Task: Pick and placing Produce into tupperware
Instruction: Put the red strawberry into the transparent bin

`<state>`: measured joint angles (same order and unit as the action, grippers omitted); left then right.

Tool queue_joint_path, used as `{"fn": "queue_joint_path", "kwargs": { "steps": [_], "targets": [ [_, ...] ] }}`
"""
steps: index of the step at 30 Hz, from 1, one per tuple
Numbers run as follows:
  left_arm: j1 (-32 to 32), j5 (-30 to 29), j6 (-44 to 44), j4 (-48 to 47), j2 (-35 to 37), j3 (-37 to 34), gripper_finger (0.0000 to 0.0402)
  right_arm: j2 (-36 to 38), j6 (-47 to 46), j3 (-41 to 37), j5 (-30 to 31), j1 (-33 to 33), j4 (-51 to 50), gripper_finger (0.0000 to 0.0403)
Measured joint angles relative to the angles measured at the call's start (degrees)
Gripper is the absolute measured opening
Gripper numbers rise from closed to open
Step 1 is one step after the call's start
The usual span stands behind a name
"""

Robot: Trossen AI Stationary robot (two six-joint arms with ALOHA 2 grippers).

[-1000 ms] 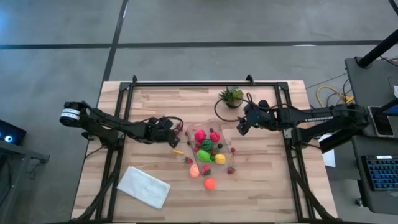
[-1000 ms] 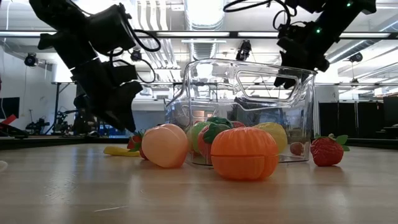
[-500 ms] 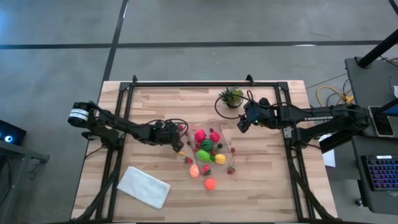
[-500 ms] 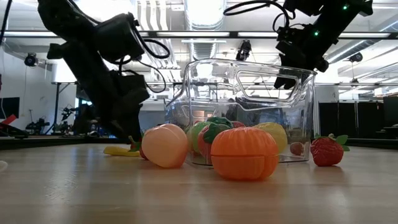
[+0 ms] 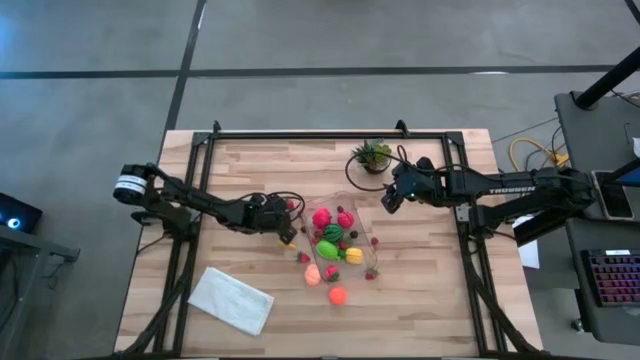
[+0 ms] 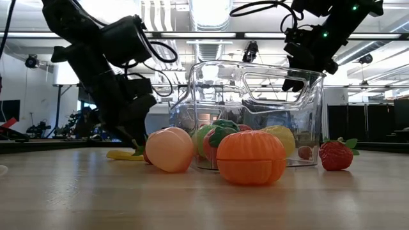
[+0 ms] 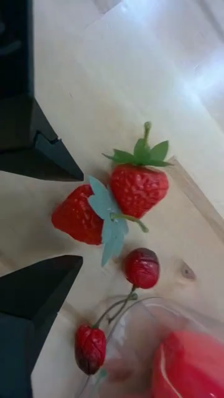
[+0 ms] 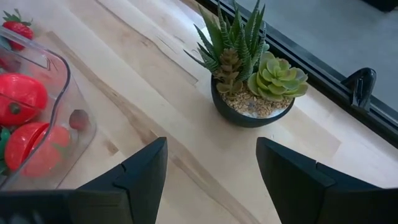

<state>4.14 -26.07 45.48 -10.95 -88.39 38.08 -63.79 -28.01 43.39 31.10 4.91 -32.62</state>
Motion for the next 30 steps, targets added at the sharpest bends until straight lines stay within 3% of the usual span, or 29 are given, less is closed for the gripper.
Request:
{"fn": "queue_joint_path", "kwargs": {
  "steps": [5,30],
  "targets": [
    [0.0,-2.8,-0.8,0.0,0.4,-0.2,0.0191,0.0,0.0,0.0,0.0,0.0,0.0,0.0237],
    [-1.1,-5.2,-0.9,4.5,0.5,-0.1,0.0191,0.0,0.2,-0.1,0.0,0.0,0.1,0.0237]
  ]
}}
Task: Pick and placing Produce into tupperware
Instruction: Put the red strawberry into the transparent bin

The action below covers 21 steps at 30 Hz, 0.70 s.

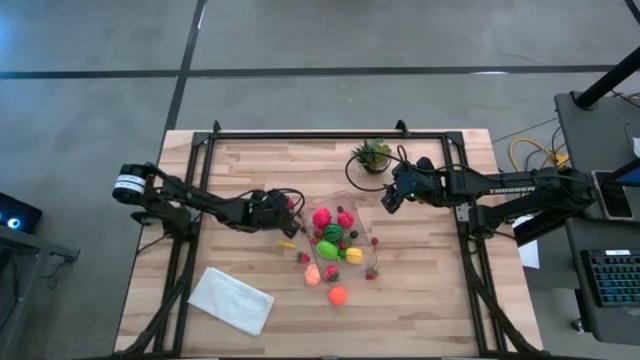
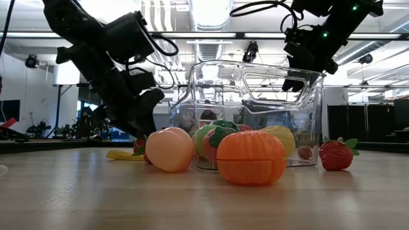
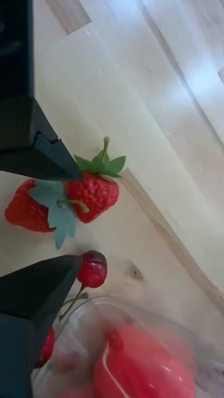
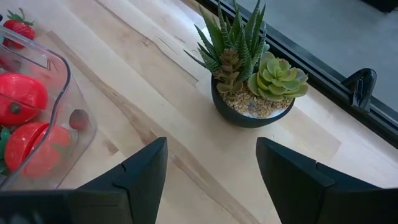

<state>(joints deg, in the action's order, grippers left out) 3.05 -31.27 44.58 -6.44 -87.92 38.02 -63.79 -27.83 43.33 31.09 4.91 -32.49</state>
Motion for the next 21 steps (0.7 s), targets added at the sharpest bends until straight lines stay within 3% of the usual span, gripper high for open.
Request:
{"fn": "queue_joint_path", "kwargs": {
  "steps": [18,21],
  "targets": [
    [0.0,0.1,0.3,3.0,0.0,0.5,0.0191,0.0,0.0,0.0,0.0,0.0,0.0,0.0237],
    [-0.1,0.8,4.4,3.0,0.0,0.5,0.0191,0.0,0.0,0.0,0.0,0.0,0.0,0.0237]
  ]
}}
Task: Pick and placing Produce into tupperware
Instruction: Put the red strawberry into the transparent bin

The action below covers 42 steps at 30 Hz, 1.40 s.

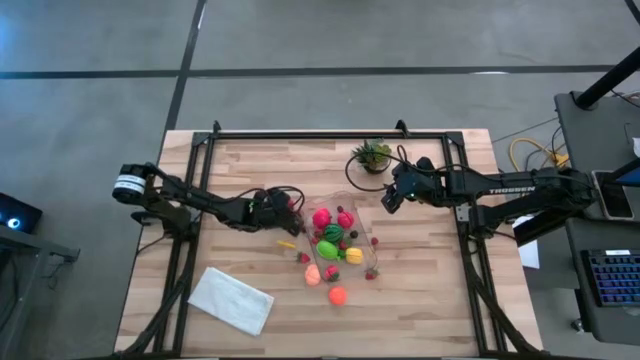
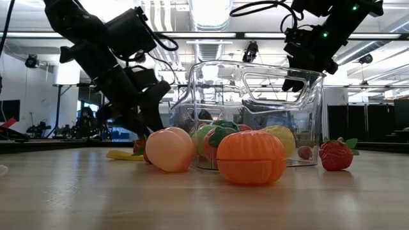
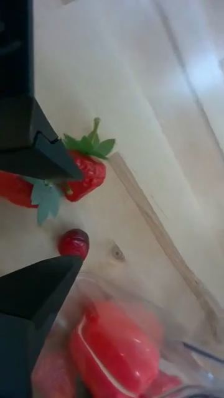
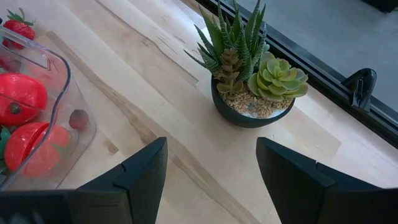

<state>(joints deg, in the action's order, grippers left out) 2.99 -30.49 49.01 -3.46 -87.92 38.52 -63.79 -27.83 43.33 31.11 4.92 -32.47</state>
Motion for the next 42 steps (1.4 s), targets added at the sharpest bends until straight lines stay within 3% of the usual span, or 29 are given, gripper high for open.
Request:
{"fn": "queue_joint_path", "kwargs": {
  "steps": [11,25,30,33,38,42],
  "targets": [
    [0.0,0.2,3.4,-1.5,0.0,-0.6,0.0191,0.0,-0.2,0.0,0.0,0.0,0.0,0.0237],
    [-0.5,0.4,21.6,-3.4,2.3,-0.6,0.0243,0.0,-0.1,-0.3,0.0,0.0,0.0,0.0237],
    [-1.3,3.0,28.5,-6.4,3.0,-0.7,0.0249,0.0,0.0,-0.4,0.0,0.0,-0.1,0.0237],
    [-1.4,6.6,26.9,-8.2,2.8,-0.7,0.0249,0.0,0.0,-0.4,0.0,0.0,-0.1,0.0237],
    [-1.0,10.7,11.2,-8.1,2.6,0.0,0.0249,0.0,1.0,-0.4,0.0,0.0,0.0,0.0237],
    [-2.1,10.7,14.9,-9.0,2.6,0.2,0.0249,0.0,1.4,-0.4,0.0,0.0,-0.1,0.0237]
  ]
}}
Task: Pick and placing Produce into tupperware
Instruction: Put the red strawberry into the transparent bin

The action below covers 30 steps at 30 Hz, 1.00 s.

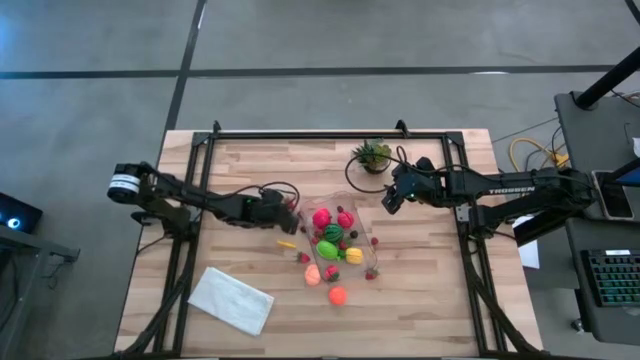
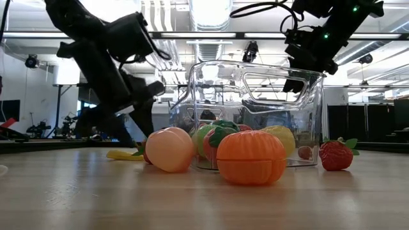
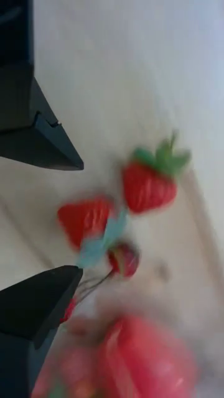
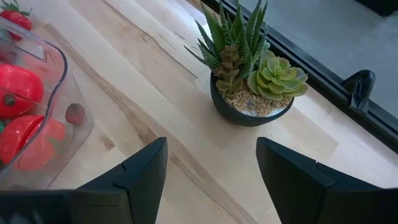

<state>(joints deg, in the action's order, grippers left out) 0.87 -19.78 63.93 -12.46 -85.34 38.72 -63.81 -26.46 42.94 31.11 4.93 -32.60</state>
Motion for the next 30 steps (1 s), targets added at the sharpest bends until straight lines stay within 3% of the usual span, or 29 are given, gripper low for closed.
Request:
{"fn": "queue_joint_path", "kwargs": {
  "steps": [3,12,30],
  "targets": [
    [-1.0,-0.3,5.6,-1.1,-0.1,-0.5,0.0249,0.0,-0.1,0.0,0.0,0.0,0.0,0.0237],
    [-1.2,-0.3,3.8,-1.9,-0.9,-0.5,0.0249,0.0,-0.3,0.0,0.0,0.0,0.0,0.0237],
    [-3.5,-0.1,28.5,-2.1,-1.0,-0.1,0.0249,0.0,2.1,0.0,0.0,1.1,0.1,0.0237]
  ]
}}
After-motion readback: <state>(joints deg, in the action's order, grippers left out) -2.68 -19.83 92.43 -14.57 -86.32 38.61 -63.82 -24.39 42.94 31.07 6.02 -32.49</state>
